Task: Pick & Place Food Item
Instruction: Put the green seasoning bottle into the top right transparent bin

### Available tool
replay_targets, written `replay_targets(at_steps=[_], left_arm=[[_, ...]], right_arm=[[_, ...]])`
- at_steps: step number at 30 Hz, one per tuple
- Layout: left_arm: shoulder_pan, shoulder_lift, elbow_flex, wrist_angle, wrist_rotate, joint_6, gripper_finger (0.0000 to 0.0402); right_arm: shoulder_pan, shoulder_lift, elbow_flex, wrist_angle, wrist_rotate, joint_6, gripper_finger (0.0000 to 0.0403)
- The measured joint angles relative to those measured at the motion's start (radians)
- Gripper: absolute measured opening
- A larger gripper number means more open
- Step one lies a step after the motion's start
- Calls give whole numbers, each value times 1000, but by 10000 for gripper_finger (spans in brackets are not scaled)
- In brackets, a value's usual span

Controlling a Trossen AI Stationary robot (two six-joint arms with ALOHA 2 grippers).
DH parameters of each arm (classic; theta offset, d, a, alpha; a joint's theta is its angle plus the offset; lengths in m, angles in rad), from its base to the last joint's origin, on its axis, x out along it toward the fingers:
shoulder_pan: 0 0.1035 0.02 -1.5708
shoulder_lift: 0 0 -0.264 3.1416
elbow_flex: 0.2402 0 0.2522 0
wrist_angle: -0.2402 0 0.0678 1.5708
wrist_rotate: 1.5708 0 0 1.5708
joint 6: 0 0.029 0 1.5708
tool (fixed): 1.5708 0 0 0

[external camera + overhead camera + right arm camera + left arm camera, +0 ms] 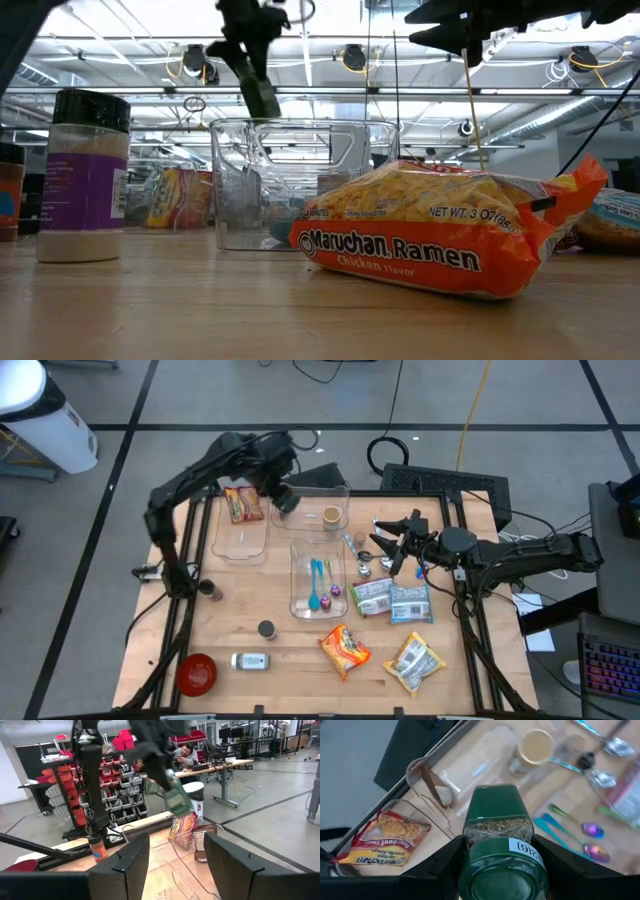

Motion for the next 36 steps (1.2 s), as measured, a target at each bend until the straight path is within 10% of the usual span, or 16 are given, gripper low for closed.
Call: replay_targets(at_steps=[8,36], left_arm=[[112,141,51,-5,92,-145,208],[68,229,-87,-3,85,-433,208]], right_arm=[[-46,0,0,-28,-181,0,180],[-101,-1,0,-236,-184,85,180]])
